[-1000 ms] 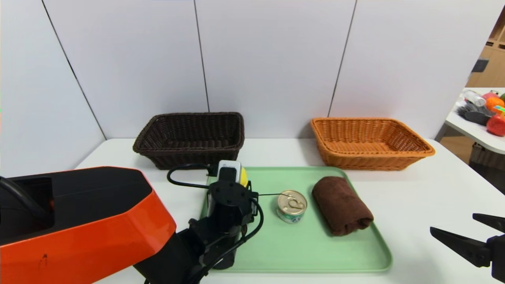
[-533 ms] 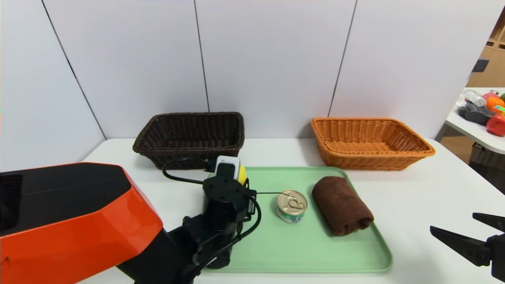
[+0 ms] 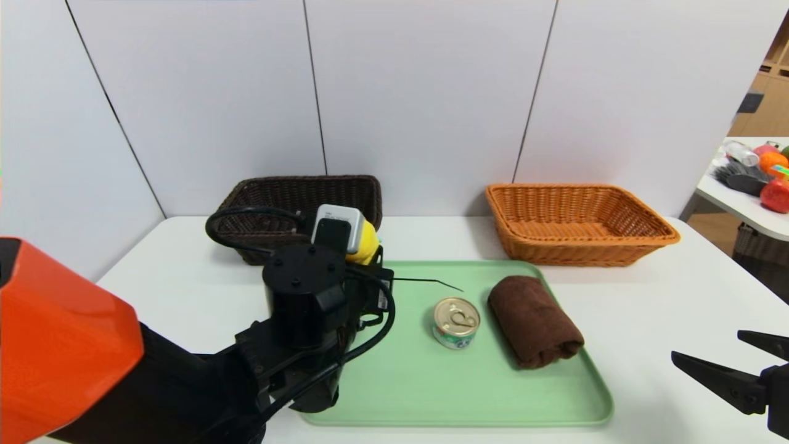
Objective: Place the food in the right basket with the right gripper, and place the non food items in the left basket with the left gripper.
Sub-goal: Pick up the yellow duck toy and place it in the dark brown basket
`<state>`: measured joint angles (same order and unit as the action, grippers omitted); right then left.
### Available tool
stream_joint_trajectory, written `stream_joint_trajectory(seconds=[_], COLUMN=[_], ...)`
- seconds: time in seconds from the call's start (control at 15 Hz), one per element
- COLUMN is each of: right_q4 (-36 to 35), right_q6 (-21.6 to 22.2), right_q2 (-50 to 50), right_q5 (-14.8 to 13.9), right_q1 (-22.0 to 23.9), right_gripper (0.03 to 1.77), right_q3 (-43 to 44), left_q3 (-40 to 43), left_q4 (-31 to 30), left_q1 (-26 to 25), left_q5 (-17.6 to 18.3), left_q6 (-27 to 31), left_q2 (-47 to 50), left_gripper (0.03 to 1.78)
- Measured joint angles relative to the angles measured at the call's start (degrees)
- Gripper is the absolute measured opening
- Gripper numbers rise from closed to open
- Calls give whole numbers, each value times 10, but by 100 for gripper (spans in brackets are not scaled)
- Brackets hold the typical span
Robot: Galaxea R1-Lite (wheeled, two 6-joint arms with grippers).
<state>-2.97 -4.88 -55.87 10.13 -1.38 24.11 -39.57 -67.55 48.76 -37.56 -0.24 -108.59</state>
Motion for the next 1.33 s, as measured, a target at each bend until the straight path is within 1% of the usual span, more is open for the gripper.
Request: stream_joint_trajectory(seconds=[0.33,0.53,0.73,0.87,1.13,1.27,1.33], right_q4=[-1,-1,-1,0,-1,-1,0], right_q6=[0,1,1,2,2,2,2], right_q2=[0,1,2,3,7,10,13], right_q5=[1,0,-3,-4,-5,-6,-6], right_q1=[0,0,1,1,1,1,1], right_gripper=[170,170,170,170,170,170,170], right_q3=[2,2,1,1,1,0,0], left_q3=[-9,-34,-81,-112,-165,-188,-194], left_q4=[66,117,153,193,276,289,289], left_q1=[13,13,-26,-64,-158,-199,-214], left_q5=[0,1,9,39,123,159,169], left_q6=[19,26,27,25,21,21,22], left_q2=[83,125,140,142,124,94,79], left_gripper=[78,78,78,78,78,78,78])
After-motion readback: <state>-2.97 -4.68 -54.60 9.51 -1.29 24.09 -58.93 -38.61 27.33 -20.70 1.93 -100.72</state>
